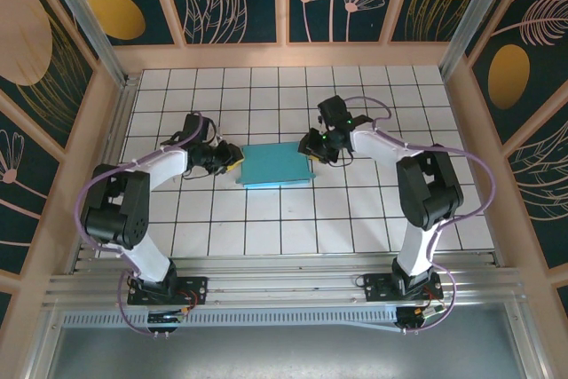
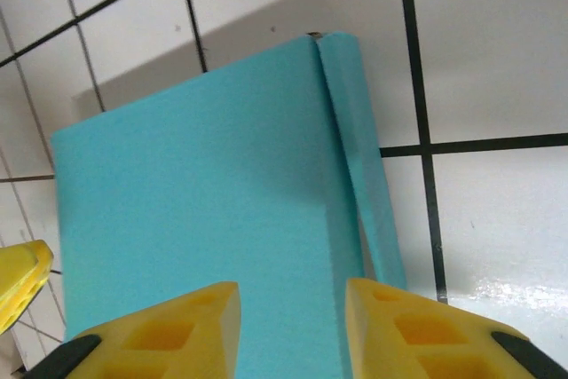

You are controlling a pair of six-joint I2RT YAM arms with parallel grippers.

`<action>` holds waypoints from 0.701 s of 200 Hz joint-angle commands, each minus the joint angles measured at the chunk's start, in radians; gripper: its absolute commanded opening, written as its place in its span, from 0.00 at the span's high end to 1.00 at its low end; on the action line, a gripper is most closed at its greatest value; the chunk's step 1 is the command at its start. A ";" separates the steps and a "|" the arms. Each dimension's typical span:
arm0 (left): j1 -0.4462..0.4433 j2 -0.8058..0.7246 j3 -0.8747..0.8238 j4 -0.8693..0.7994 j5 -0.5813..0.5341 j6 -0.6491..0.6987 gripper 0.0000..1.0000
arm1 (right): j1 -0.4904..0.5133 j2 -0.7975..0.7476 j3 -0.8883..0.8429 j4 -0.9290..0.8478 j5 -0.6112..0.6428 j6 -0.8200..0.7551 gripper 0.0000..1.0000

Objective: Fold the paper box

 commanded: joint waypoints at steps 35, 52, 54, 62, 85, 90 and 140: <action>-0.008 -0.052 -0.057 -0.033 -0.014 -0.005 0.55 | 0.013 -0.055 -0.077 0.003 -0.027 -0.014 0.60; -0.018 -0.040 -0.071 -0.009 0.005 -0.014 0.55 | 0.018 -0.041 -0.075 0.000 -0.030 -0.020 0.60; -0.020 -0.038 -0.071 -0.007 0.008 -0.015 0.55 | 0.018 -0.039 -0.075 0.000 -0.030 -0.020 0.60; -0.030 -0.030 -0.069 0.004 0.016 -0.017 0.56 | 0.020 -0.035 -0.076 0.004 -0.031 -0.022 0.60; -0.062 0.000 -0.046 0.013 0.023 -0.018 0.61 | 0.025 -0.021 -0.071 0.022 -0.039 -0.016 0.65; -0.065 0.005 -0.042 0.015 0.024 -0.021 0.63 | 0.026 -0.017 -0.071 0.027 -0.041 -0.014 0.66; -0.068 0.024 -0.040 0.031 0.024 -0.029 0.73 | 0.035 0.006 -0.072 0.034 -0.038 -0.010 0.68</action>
